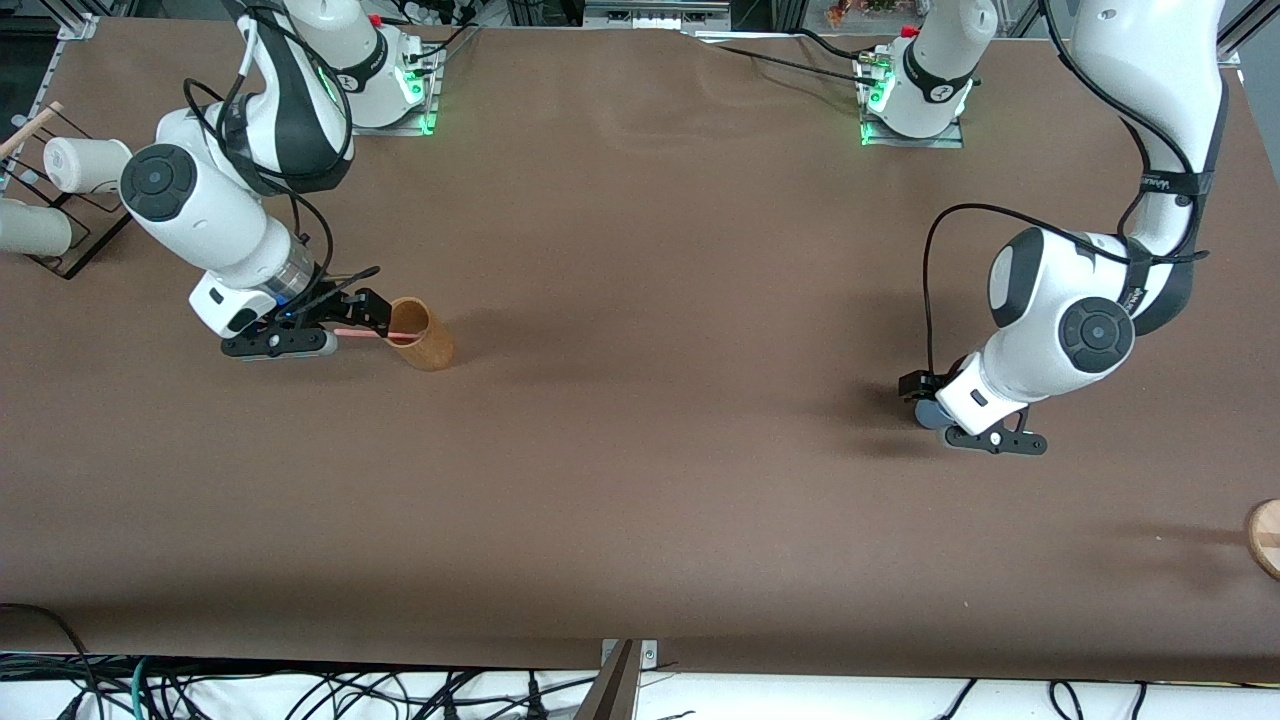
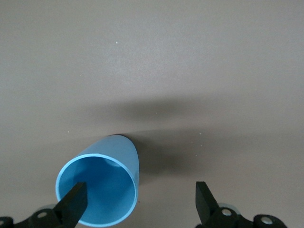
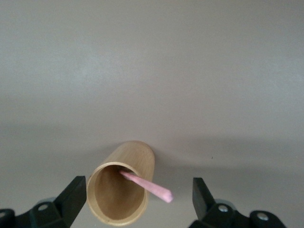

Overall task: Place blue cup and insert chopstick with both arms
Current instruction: 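Grasp the pink chopstick with the right gripper while the left gripper grasps the cup, then lift the chopstick from the tan cup while the left gripper carries the cup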

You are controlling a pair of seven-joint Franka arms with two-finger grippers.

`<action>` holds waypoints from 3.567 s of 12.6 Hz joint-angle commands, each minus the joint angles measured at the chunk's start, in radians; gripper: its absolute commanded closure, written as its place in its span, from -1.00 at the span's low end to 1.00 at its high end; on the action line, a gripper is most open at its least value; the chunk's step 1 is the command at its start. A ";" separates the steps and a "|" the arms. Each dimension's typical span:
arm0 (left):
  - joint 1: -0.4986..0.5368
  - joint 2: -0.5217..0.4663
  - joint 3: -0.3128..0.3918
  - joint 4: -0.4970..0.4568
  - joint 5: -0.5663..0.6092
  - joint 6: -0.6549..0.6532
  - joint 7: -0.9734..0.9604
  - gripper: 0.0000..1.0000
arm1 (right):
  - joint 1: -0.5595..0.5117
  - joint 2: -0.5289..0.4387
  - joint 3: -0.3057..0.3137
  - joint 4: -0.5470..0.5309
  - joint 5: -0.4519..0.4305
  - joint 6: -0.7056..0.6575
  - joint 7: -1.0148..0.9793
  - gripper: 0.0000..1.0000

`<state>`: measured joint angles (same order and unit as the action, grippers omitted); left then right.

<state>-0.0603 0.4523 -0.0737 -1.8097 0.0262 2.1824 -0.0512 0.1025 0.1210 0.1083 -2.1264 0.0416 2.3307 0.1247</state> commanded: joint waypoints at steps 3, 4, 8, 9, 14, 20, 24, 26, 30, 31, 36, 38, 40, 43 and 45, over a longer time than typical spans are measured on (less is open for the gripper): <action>-0.001 -0.030 0.005 -0.130 0.020 0.149 0.019 -1.00 | -0.007 0.000 0.007 -0.069 0.012 0.091 0.007 -0.73; -0.001 -0.032 0.005 -0.160 0.020 0.186 0.019 -1.00 | -0.007 0.002 0.007 -0.069 0.012 0.093 0.007 -0.59; 0.008 -0.024 0.006 -0.192 0.020 0.244 0.019 -0.23 | -0.007 0.002 0.007 -0.069 0.012 0.107 0.009 0.08; 0.010 -0.024 0.006 -0.194 0.020 0.244 0.019 0.16 | -0.007 0.002 0.007 -0.069 0.012 0.108 0.009 0.25; 0.011 -0.024 0.009 -0.192 0.020 0.240 0.019 1.00 | -0.007 -0.004 0.010 -0.064 0.012 0.101 0.010 0.67; -0.027 -0.032 -0.039 -0.022 0.003 0.062 -0.015 1.00 | -0.007 -0.012 0.010 -0.021 0.011 0.069 -0.005 0.81; -0.209 -0.005 -0.058 0.117 0.003 -0.029 -0.252 1.00 | -0.007 -0.014 0.010 0.067 0.011 -0.043 -0.005 0.81; -0.309 0.037 -0.058 0.177 0.003 -0.035 -0.384 1.00 | -0.007 -0.014 0.008 0.133 0.011 -0.126 -0.005 0.81; -0.459 0.162 -0.058 0.309 0.003 -0.035 -0.628 1.00 | -0.007 -0.014 0.007 0.259 0.009 -0.296 -0.008 0.81; -0.487 0.195 -0.058 0.329 0.004 -0.035 -0.682 1.00 | -0.009 -0.009 0.007 0.296 0.007 -0.339 -0.008 0.81; -0.529 0.275 -0.055 0.371 0.015 -0.026 -0.794 1.00 | -0.009 0.012 0.005 0.410 0.000 -0.441 -0.010 0.81; -0.529 0.286 -0.054 0.371 0.015 -0.024 -0.809 0.85 | -0.009 0.025 0.005 0.436 0.000 -0.464 -0.005 0.81; -0.527 0.284 -0.054 0.371 0.014 -0.024 -0.811 0.62 | -0.007 0.025 0.007 0.439 0.004 -0.465 -0.004 0.81; -0.526 0.282 -0.052 0.374 0.008 -0.024 -0.812 0.56 | 0.006 0.025 0.008 0.445 0.007 -0.467 0.000 0.81; -0.520 0.270 -0.054 0.379 0.001 -0.024 -0.852 -0.21 | 0.014 0.026 0.008 0.460 0.011 -0.467 0.007 0.81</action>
<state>-0.5800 0.7218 -0.1306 -1.4633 0.0288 2.1755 -0.8643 0.1112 0.1371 0.1108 -1.7101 0.0417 1.8923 0.1246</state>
